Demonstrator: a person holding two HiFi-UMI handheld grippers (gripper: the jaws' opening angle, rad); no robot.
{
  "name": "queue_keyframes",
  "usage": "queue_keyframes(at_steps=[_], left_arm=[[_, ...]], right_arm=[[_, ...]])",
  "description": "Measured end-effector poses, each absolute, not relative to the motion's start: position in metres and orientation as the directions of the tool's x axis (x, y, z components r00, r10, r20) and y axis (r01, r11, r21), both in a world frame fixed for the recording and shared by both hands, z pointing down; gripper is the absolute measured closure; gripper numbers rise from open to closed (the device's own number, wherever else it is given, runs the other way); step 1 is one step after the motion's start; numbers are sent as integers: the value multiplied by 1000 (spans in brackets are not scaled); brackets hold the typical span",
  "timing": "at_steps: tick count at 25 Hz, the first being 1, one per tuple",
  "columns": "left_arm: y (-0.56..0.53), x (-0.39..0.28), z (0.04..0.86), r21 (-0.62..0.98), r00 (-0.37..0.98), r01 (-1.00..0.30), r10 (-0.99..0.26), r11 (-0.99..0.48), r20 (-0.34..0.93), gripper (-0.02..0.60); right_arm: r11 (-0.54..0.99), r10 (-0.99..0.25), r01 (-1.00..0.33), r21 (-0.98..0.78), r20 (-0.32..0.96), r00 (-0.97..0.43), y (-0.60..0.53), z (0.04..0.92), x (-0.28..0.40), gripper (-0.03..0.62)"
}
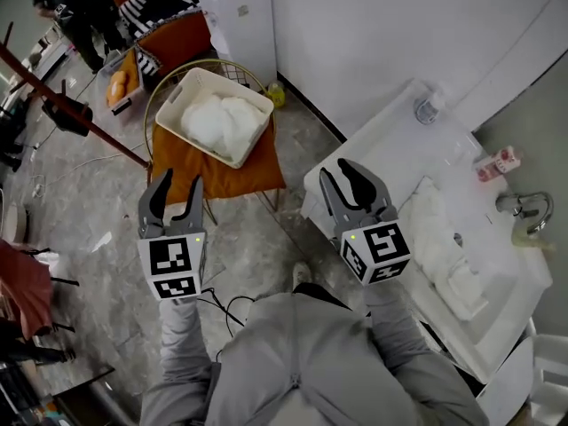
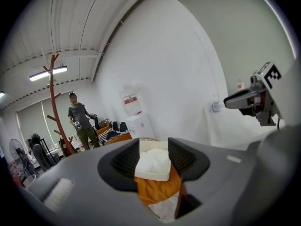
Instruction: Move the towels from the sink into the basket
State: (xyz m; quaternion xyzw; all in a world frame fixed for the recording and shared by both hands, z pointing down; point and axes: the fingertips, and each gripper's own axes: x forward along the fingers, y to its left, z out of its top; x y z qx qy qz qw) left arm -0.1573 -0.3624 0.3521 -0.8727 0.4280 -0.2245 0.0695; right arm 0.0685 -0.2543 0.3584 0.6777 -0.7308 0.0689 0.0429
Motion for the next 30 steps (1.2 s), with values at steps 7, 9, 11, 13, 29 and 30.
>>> queue_keyframes(at_steps=[7,9,11,13,29,30], left_arm=[[-309,-163,361,-264,631,-657,-706,-707,321,337],[-293,-162,363,-263,658,-631,-683,-730,317,337],[-276,-159,368,-252,682,-608,-658,-753,320,337],[-259,-150,368,-231,717,-577,-621,-783,317,337],[-110,28,360,-222,916,-201,-263,-954,304,337],[-100,42,359,-228,922,-180,-245,-957,299,337]], right_arm=[[-41,-983,-999,-23,179,36,-177,361,48,481],[-82,-981,-997,-12,175,79,-152,360,46,482],[-126,-977,-992,-6,175,123,-125,359,46,480],[-176,-968,-984,-2,179,173,-98,358,49,481],[-589,-793,-807,35,166,586,131,340,144,482],[-605,-782,-796,33,167,601,144,341,152,482]])
